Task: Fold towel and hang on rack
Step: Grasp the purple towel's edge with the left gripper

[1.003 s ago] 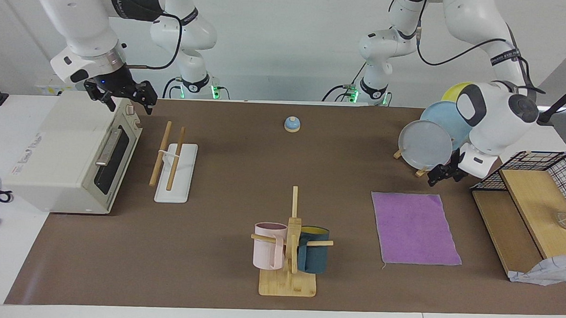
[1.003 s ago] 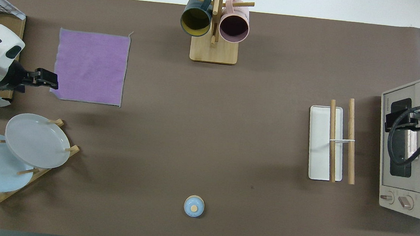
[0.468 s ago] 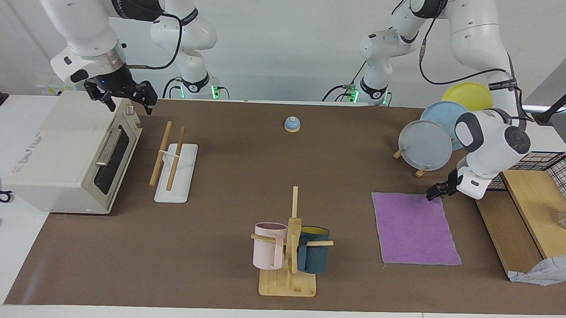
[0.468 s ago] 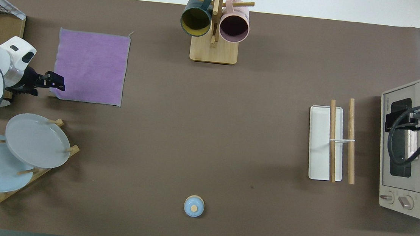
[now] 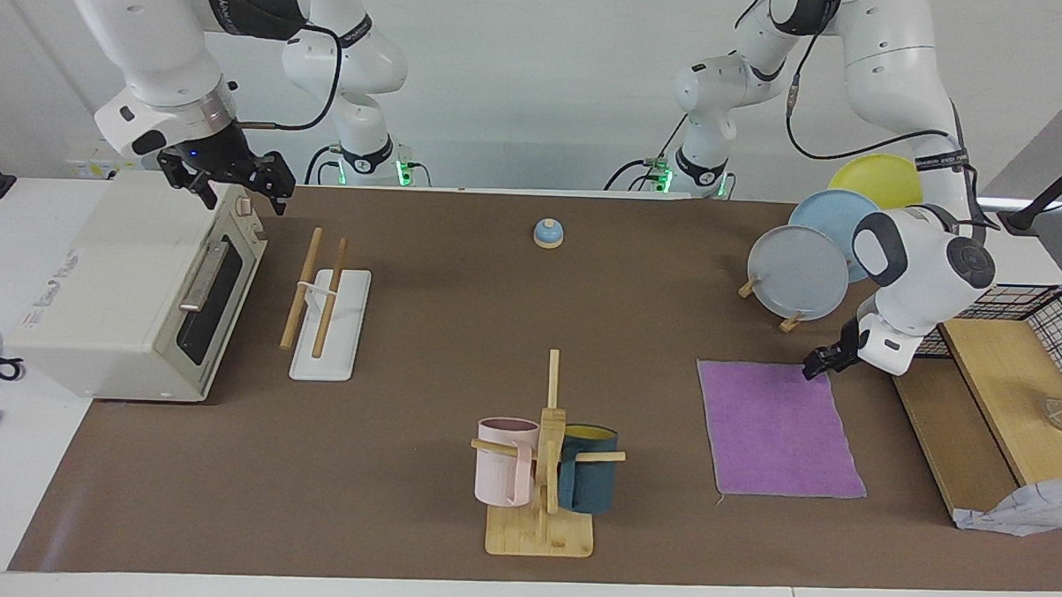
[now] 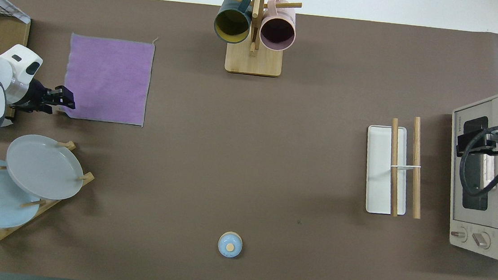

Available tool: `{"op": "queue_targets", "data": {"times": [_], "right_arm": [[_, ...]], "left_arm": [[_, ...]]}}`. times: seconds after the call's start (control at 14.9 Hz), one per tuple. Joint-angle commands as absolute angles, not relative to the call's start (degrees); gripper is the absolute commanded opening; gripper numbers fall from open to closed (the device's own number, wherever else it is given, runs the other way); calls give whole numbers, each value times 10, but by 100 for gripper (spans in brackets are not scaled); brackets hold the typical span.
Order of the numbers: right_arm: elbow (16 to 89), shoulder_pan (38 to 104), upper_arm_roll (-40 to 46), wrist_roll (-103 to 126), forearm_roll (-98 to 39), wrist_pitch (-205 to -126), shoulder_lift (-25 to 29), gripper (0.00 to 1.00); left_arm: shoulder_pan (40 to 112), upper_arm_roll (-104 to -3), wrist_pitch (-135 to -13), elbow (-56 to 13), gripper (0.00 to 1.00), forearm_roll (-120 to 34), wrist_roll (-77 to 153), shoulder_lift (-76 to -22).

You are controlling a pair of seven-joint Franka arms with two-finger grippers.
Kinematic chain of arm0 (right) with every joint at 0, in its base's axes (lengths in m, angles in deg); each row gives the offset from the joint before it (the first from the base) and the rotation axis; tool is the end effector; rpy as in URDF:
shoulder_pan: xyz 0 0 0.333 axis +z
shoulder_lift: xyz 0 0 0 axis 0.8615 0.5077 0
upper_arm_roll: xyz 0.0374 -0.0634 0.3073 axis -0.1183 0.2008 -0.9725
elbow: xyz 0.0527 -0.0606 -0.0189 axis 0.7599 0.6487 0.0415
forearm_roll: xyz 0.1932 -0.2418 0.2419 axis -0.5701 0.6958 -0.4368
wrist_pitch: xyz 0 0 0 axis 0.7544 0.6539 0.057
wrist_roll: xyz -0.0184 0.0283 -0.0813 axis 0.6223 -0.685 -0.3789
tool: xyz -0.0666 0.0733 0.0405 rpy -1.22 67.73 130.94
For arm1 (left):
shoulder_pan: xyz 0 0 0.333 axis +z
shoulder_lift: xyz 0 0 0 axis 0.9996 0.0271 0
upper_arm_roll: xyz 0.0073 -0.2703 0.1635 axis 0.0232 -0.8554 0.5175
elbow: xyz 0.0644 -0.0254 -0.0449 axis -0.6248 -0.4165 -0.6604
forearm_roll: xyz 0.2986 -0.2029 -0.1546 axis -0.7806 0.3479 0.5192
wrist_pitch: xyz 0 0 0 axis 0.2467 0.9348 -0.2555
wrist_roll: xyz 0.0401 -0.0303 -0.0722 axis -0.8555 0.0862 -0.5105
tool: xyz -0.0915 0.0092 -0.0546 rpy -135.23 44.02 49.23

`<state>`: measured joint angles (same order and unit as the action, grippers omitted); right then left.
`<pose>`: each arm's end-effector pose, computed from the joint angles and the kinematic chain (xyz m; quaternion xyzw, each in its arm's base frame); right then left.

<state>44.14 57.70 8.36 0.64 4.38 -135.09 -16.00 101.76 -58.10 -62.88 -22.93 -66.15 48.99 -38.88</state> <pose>0.5330 -0.0053 0.6036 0.9982 -0.0202 -0.0480 0.0314 0.6111 0.0639 0.3076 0.9939 0.1013 -0.0240 0.0355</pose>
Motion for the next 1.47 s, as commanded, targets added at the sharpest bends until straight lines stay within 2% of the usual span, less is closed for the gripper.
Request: {"op": "queue_targets", "data": {"times": [0.0, 0.07, 0.13, 0.33, 0.4, 1.14, 1.4], "right_arm": [[453, 573, 81, 16, 42, -1348, -171, 100], [453, 573, 81, 16, 42, -1348, -171, 100], [453, 573, 81, 16, 42, -1348, -171, 100], [453, 573, 81, 16, 42, -1348, -171, 100], [453, 573, 81, 16, 42, -1348, -171, 100], [453, 572, 81, 16, 42, -1348, -171, 100], [453, 572, 81, 16, 42, -1348, -171, 100]], "left_arm": [[1027, -585, -648, -239, 62, -653, 498, -385], [1032, -585, -648, -238, 59, -653, 498, -385], [1032, -585, -646, -236, 50, -653, 498, -385], [1027, -585, -644, -236, 10, -653, 498, -385], [1025, -584, -645, -238, 0, -654, 499, -385], [1010, -585, -639, -231, 0, -697, 587, -393], [939, -585, -585, -219, 0, -770, 589, -431]]}}
